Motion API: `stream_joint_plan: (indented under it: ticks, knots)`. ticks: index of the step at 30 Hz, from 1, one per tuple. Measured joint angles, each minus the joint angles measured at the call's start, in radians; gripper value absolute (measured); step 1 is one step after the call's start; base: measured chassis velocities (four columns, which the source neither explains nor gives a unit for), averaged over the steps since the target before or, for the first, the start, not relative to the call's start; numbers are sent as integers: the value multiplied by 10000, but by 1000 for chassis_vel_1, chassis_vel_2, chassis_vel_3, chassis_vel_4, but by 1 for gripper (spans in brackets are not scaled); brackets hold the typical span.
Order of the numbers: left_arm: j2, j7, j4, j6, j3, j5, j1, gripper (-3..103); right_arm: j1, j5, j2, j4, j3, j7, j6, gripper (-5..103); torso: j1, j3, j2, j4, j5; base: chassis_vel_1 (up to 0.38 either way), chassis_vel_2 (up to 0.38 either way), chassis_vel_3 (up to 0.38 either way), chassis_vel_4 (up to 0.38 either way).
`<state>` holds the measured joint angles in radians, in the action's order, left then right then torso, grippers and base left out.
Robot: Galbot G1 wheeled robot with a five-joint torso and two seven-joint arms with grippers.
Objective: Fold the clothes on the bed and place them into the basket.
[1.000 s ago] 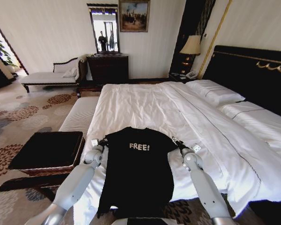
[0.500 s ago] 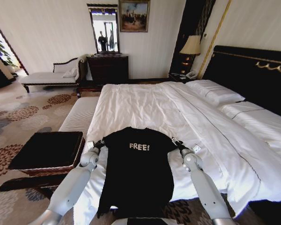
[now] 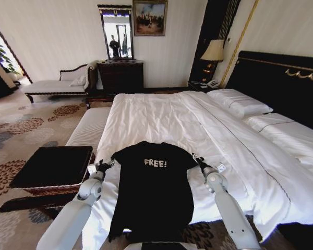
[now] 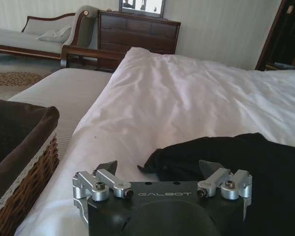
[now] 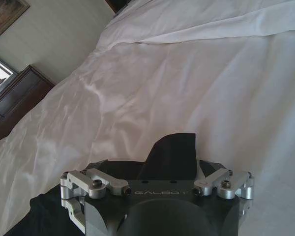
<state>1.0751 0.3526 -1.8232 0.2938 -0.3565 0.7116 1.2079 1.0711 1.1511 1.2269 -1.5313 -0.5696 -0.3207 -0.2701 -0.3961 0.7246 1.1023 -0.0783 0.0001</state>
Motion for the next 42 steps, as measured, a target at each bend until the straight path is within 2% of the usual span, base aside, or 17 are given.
stream_joint_plan:
  ticks: [1, 3, 4, 10, 12, 14, 18, 19, 21, 24, 28, 30, 33, 34, 37, 40, 42]
  knots:
    - [0, 0, 0, 0, 0, 0, 0, 90, 0, 0, 0, 0, 0, 0, 0, 100, 0, 0, 0, 0, 0, 0, 0, 0, 0]
    - [117, -3, -404, -3, -57, -133, 372, 98, 66, 29, 22, -39, -107, 1, 1, 100, 0, 1, 0, 6, 2, 0, 0, 0, 0]
    - [261, -52, -766, -45, -79, -511, 834, 100, 170, 87, 42, -105, -266, 12, 16, 100, 1, 0, 0, 5, -1, 0, 0, 0, 0]
    - [679, -246, -1270, -237, -61, -1394, 2010, 100, 200, 233, -19, 227, -505, 279, 81, 100, 2, 0, 0, 3, 2, 0, 0, 0, 0]
    - [736, -257, -1319, -256, -46, -1436, 2129, 100, 83, 363, -13, 365, -545, 311, 84, 100, 2, 1, 0, 5, 2, 0, 0, 0, 0]
    - [816, -267, -1467, -278, -11, -1464, 2321, 100, -282, 979, -12, 761, -588, 395, 38, 100, 1, 0, 0, 6, -2, 0, 0, 0, 0]
    - [822, -261, -1612, -279, 16, -1405, 2338, 100, -665, 1141, -21, 1207, -476, 550, 14, 103, 0, 1, 0, 5, -1, 0, 0, 0, 0]
    - [820, -251, -1621, -279, 21, -1392, 2323, 100, -746, 1166, -12, 1327, -461, 560, 13, 99, 0, 2, 0, 6, -1, 0, 0, 0, 0]
    - [818, -249, -1626, -279, 26, -1387, 2315, 100, -784, 1181, -8, 1393, -456, 563, 8, 99, 0, 1, 0, 5, 0, 0, 0, 0, 0]
    - [800, -232, -1676, -275, 82, -1382, 2308, 100, -867, 1253, 19, 1625, -438, 648, -11, 84, 0, 2, -1, 3, 0, 0, 0, 0, 0]
    - [791, -189, -1684, -264, 132, -1385, 2275, 100, -850, 1254, 37, 1631, -447, 667, -10, 73, 0, 2, 0, 5, -2, 0, 0, 0, 0]
    - [781, -171, -1685, -259, 152, -1385, 2238, 100, -806, 1253, 36, 1600, -451, 667, -11, 62, 0, 2, 0, 5, -1, 0, 0, 0, 0]
    - [767, -135, -1688, -252, 159, -1365, 2165, 100, -747, 1253, 35, 1507, -457, 666, -11, 57, 0, 2, -1, 3, -1, 0, 0, 0, 0]
    - [764, -111, -1700, -245, 159, -1336, 2140, 100, -715, 1251, 34, 1450, -457, 661, -11, 46, 0, 2, 0, 4, -1, 0, 0, 0, 0]
    - [758, -84, -1718, -235, 157, -1309, 2118, 100, -707, 1236, 34, 1433, -457, 640, -12, 40, 0, 2, 0, 4, -1, 0, 0, 0, 0]
    - [739, -43, -1773, -204, 153, -1269, 2111, 100, -721, 1175, 41, 1447, -453, 575, -12, 24, 0, 1, 0, 5, -2, 0, 0, 0, 0]
    - [738, -38, -1782, -202, 152, -1265, 2112, 100, -720, 1170, 43, 1447, -452, 572, -12, 24, 0, 2, 0, 5, -2, 0, 0, 0, 0]
